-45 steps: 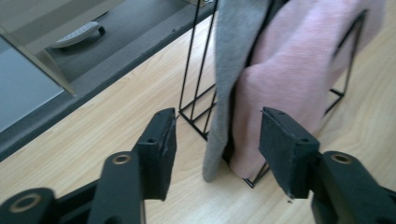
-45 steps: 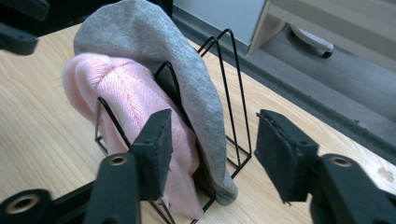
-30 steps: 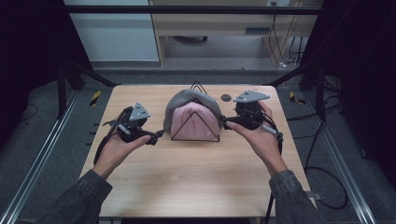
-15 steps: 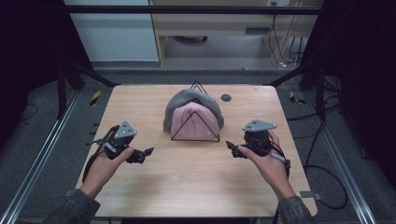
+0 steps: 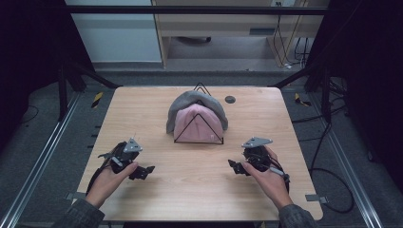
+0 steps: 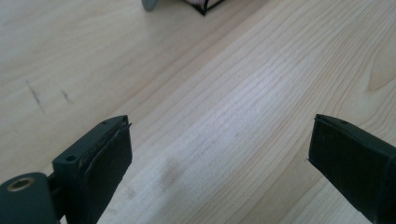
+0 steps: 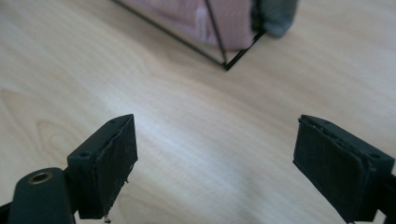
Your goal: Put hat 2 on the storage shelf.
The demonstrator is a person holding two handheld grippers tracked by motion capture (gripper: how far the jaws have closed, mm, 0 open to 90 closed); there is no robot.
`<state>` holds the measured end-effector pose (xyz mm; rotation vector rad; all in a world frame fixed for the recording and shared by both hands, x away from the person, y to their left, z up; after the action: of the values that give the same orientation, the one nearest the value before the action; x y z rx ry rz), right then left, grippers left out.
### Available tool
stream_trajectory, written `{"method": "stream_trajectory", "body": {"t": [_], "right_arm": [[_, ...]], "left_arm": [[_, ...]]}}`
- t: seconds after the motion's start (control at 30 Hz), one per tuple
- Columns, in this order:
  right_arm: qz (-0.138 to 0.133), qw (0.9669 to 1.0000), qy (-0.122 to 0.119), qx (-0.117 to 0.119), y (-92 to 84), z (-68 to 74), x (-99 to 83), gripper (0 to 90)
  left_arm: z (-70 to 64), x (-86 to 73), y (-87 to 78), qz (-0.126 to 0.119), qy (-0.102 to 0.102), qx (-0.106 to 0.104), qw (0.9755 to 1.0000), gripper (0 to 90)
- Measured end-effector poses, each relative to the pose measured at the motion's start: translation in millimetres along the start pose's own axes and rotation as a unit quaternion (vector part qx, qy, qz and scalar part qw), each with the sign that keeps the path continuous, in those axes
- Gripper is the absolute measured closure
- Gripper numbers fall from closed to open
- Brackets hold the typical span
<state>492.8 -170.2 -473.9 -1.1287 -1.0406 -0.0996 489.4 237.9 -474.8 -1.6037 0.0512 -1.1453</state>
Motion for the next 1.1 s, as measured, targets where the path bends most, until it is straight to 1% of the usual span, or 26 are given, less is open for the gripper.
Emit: {"method": "stream_trajectory", "body": {"t": [0.03, 0.07, 0.13, 0.2, 0.23, 0.3, 0.33, 0.4, 0.47, 0.53, 0.63, 0.67, 0.7, 0.73, 0.77, 0.8, 0.9, 0.97, 1.0, 1.03, 1.1], "right_arm": [[0.007, 1.0, 0.0, 0.006, 2.5, 1.8, -1.6, 13.6], [0.011, 0.9999, -0.004, 0.005, 4.3, 2.7, -3.0, 13.9], [0.009, 0.9999, 0.0, 0.005, 6.8, 3.8, -5.2, 14.1], [0.004, 1.0, 0.005, 0.004, 9.7, 2.7, -7.8, 14.2], [0.003, 0.9999, 0.011, 0.0, 11.2, 1.5, -9.5, 14.4], [-0.003, 0.9998, 0.016, -0.013, 13.6, -4.2, -12.9, 15.1], [-0.003, 0.9996, 0.025, -0.015, 14.5, -7.3, -14.6, 15.1], [-0.005, 0.9988, 0.047, -0.012, 15.2, -13.2, -17.9, 15.0], [-0.002, 0.9985, 0.052, -0.018, 16.1, -17.6, -21.3, 15.1], [-0.001, 0.9981, 0.059, -0.016, 18.0, -20.3, -24.3, 15.0], [0.004, 0.9975, 0.069, -0.011, 19.9, -22.4, -26.9, 14.1], [0.007, 0.9973, 0.073, -0.01, 20.8, -22.8, -27.6, 13.2], [0.009, 0.9973, 0.073, -0.009, 21.4, -23.3, -28.1, 12.6], [0.014, 0.997, 0.076, -0.008, 23.2, -23.3, -29.1, 11.9], [0.02, 0.9969, 0.076, -0.007, 24.5, -23.0, -30.1, 11.0], [0.023, 0.9971, 0.071, -0.012, 26.1, -22.6, -31.3, 9.8], [0.018, 0.9977, 0.06, -0.026, 27.9, -20.0, -33.3, 8.2], [0.007, 0.998, 0.05, -0.038, 30.0, -16.8, -35.9, 6.7], [-0.003, 0.9978, 0.04, -0.052, 32.2, -13.3, -38.5, 4.5], [-0.008, 0.9979, 0.039, -0.051, 32.9, -11.6, -39.4, 4.4], [-0.008, 0.998, 0.038, -0.051, 32.7, -9.0, -39.8, 4.4]], "left_arm": [[-1.3, -3.0, 3.6, 0.003, 0.002, -0.001, 1.0, 5.8], [-3.0, -5.5, 6.3, 0.008, 0.003, 0.0, 1.0, 5.8], [-5.3, -9.4, 10.0, 0.012, 0.007, 0.002, 0.9999, 5.8], [-5.4, -11.5, 12.7, 0.012, 0.003, -0.002, 0.9999, 5.7], [-5.0, -12.3, 14.2, 0.011, 0.001, 0.0, 0.9999, 5.4], [-4.3, -13.6, 16.9, 0.013, 0.001, 0.003, 0.9999, 5.0], [-3.7, -14.3, 18.0, 0.013, -0.001, 0.003, 0.9999, 4.8], [-2.8, -15.5, 19.6, 0.011, -0.007, 0.004, 0.9999, 4.6], [-2.9, -17.0, 22.8, 0.015, -0.011, 0.004, 0.9998, 4.4], [-3.5, -18.0, 25.9, 0.02, -0.011, 0.004, 0.9997, 4.4], [-4.9, -18.3, 31.6, 0.029, -0.012, -0.006, 0.9995, 4.0], [-5.6, -18.5, 33.4, 0.027, -0.012, -0.011, 0.9995, 2.3], [-6.6, -18.3, 34.6, 0.026, -0.007, -0.016, 0.9995, 0.0], [-7.0, -18.1, 34.9, 0.025, -0.006, -0.016, 0.9995, 0.0], [-7.5, -18.2, 35.2, 0.022, -0.007, -0.015, 0.9996, 0.0], [-7.6, -18.6, 35.3, 0.019, -0.008, -0.015, 0.9997, 0.0], [-7.4, -20.3, 35.2, 0.011, -0.008, -0.016, 0.9998, 0.0], [-7.2, -20.9, 34.9, 0.01, -0.007, -0.016, 0.9998, 0.0], [-7.0, -21.0, 34.8, 0.01, -0.006, -0.016, 0.9998, 0.0], [-7.0, -21.1, 34.8, 0.009, -0.006, -0.016, 0.9998, 0.0], [-7.2, -21.3, 35.1, 0.006, -0.008, -0.016, 0.9998, 0.0]]}}
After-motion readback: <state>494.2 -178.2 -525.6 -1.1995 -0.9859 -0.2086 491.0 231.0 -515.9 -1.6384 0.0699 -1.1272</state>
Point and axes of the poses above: each handheld gripper's, and its own axes: y roughly forward along the jaws, x roughly out of its top, z roughly to its left, the point moved 2 cm from there along y, roughly forward along the jaws, and after that the axes turned 2 degrees about x, right-handed, at the moved point
